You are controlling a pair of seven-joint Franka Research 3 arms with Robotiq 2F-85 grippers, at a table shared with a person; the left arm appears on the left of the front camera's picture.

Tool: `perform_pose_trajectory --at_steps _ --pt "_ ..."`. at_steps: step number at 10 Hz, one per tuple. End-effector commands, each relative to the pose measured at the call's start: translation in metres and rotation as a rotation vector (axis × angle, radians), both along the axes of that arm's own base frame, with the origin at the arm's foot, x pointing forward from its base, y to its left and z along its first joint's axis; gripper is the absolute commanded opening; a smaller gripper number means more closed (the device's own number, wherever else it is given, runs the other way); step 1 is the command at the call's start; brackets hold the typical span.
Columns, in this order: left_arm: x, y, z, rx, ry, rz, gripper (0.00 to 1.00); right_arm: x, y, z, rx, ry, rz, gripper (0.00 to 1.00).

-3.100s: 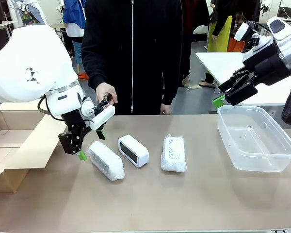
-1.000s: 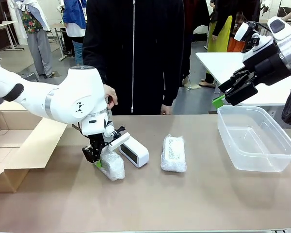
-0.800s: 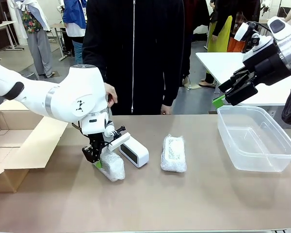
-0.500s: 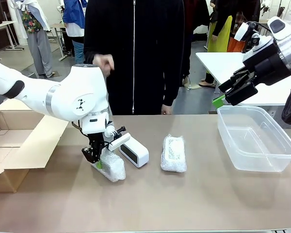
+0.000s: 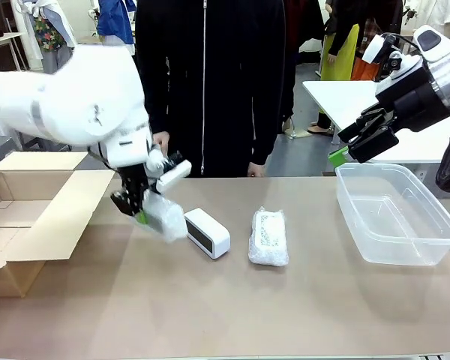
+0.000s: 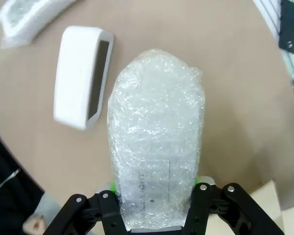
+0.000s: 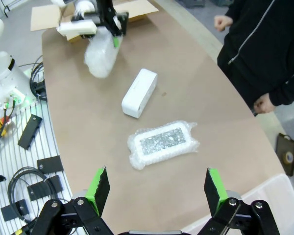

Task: Separate and place wrapped and unwrapped clocks.
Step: Pick up the Digital clock indicated by the person.

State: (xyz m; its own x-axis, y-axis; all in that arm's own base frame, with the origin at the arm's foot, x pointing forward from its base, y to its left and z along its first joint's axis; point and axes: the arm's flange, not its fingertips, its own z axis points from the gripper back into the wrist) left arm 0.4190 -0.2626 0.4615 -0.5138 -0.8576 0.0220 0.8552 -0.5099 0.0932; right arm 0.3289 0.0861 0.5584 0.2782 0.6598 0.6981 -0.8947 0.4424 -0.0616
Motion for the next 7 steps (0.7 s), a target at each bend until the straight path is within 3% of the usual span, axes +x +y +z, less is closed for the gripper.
perform_pose_trajectory --at_steps 1,4,5,6,7 --pt "-0.011 0.006 0.057 0.019 0.0 0.071 0.15 0.0 0.0 -0.002 0.019 0.006 0.01 1.0" --pt "-0.025 0.008 0.119 -0.019 -0.094 0.136 0.15 0.0 0.0 -0.002 0.019 0.006 0.01 1.0" --pt "-0.028 0.01 0.129 -0.058 -0.115 0.138 0.15 0.0 0.0 -0.002 0.019 0.006 0.01 1.0" --pt "-0.022 0.011 0.117 -0.063 -0.043 0.125 0.15 0.0 0.0 -0.002 0.019 0.006 0.01 1.0" --pt "-0.026 0.011 0.128 -0.04 -0.082 0.117 0.15 0.0 0.0 -0.002 0.019 0.006 0.01 1.0"
